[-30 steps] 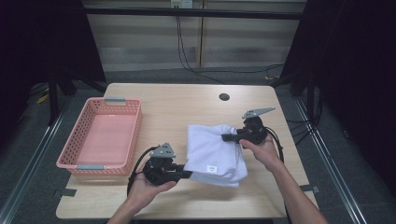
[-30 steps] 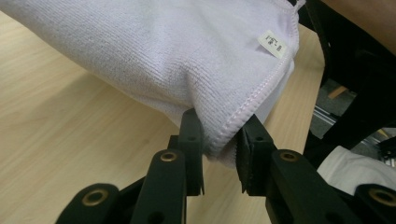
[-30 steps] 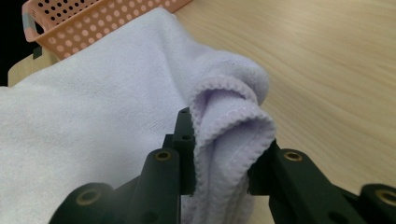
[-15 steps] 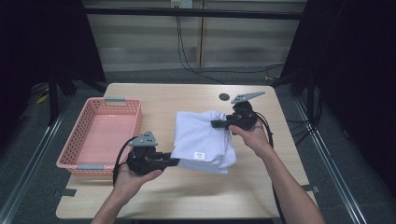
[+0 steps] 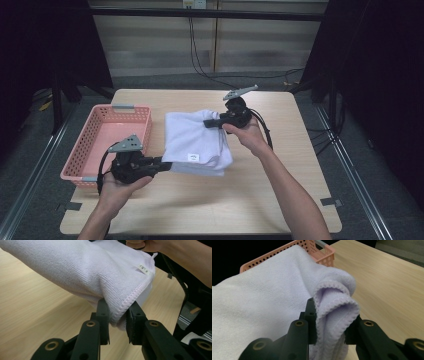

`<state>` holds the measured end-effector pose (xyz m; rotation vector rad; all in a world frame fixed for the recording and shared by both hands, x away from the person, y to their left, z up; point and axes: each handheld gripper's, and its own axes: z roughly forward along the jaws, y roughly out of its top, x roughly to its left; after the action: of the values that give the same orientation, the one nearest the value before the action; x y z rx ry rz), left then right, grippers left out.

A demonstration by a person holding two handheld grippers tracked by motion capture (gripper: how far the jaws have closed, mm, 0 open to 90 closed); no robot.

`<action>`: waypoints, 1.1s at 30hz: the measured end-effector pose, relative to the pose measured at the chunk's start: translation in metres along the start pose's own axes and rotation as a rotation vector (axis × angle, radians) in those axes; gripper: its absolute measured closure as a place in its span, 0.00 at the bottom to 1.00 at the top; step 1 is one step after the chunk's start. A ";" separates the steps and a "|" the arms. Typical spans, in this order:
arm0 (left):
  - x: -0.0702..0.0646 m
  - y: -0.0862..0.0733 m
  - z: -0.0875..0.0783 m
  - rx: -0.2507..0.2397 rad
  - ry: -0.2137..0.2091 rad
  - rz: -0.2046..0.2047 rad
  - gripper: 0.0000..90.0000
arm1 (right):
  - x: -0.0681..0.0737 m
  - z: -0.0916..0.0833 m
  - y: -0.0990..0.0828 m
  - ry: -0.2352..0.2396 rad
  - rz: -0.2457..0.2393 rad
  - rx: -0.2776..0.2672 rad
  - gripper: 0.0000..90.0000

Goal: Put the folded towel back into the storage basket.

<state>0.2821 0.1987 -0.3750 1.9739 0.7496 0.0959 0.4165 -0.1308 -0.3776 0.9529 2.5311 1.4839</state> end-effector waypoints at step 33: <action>0.101 -0.042 -0.146 -0.111 0.197 -0.182 0.84 | 0.069 0.146 0.110 0.069 -0.018 0.031 0.80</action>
<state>0.2898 0.3801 -0.3592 1.7996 1.0268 0.2204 0.4642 0.0571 -0.3499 0.8953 2.6106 1.5027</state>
